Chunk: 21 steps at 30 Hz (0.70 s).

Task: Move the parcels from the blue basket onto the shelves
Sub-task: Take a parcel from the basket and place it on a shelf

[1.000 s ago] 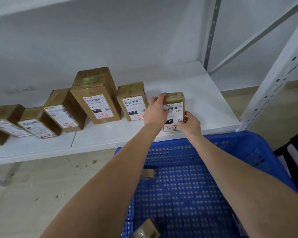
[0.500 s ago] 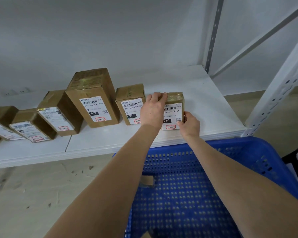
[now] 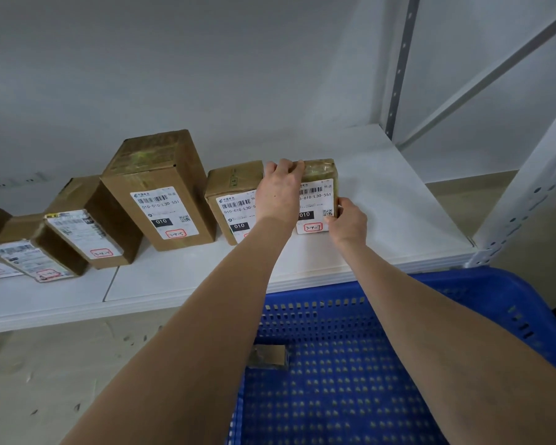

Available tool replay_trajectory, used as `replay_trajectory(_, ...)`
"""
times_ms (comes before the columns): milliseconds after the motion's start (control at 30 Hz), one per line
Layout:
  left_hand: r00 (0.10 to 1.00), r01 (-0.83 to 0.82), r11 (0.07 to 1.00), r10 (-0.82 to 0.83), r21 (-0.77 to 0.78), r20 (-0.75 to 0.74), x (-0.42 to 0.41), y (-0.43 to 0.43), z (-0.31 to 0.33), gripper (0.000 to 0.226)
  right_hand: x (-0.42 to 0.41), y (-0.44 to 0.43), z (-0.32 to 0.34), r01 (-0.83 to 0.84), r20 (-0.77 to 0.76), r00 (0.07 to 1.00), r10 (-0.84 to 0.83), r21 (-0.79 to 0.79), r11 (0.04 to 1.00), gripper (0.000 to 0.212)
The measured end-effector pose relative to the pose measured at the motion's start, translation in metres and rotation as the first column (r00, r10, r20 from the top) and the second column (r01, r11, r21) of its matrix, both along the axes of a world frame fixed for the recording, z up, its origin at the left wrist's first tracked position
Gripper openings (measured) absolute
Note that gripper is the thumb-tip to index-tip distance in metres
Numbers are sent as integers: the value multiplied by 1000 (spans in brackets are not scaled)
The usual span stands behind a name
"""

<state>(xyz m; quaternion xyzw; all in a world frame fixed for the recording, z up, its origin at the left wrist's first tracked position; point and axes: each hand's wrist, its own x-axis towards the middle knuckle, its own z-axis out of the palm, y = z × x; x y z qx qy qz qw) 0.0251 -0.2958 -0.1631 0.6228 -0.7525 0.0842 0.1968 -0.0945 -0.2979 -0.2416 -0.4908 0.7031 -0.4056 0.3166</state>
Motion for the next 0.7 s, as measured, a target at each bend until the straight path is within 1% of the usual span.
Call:
replay_trajectory(100,1000,1,1000,-1,14,-6,0,2,1,60,1,1,2,-11,-10,1000,11,8,1000,40)
replay_trajectory(233,999,-3,998,0,68,47,-2,5,11,64,1,7,13,-37,-35,999,39,60,997,42)
replay_trajectory(333,998,-20,992,12,122,65,-2,10,18,74,-2,16,23,-44,-64,997,53,135,990,57)
replay_trajectory(400,999,-26,986,18,164,49,-1,19,21,74,-5,24,28,-29,-58,998,39,154,988,68)
replay_trajectory(433,999,-26,987,21,159,33,0,25,21,72,-6,30,29,-1,-69,998,11,144,990,70)
replay_trajectory(467,1000,-19,992,18,123,10,1,32,20,67,-7,37,30,40,-102,994,-29,113,993,68)
replay_trajectory(533,1000,13,1000,-12,15,-16,5,50,14,54,-8,58,30,78,-233,969,-80,-19,997,53)
replay_trajectory(567,999,44,999,-45,-22,-19,9,62,7,47,-7,71,29,36,-308,949,-65,-99,994,44)
replay_trajectory(600,996,85,996,-86,-43,-21,13,75,-1,41,-5,84,27,-45,-375,927,-20,-163,986,36)
replay_trajectory(633,991,129,990,-130,-55,-21,18,88,-13,36,-2,99,22,-147,-438,898,50,-190,971,30)
replay_trajectory(667,986,163,985,-165,-54,-17,24,102,-30,33,2,113,16,-255,-498,856,137,-177,951,25)
replay_trajectory(700,981,193,981,-193,-33,18,32,118,-48,32,7,127,4,-358,-554,799,234,-127,925,23)
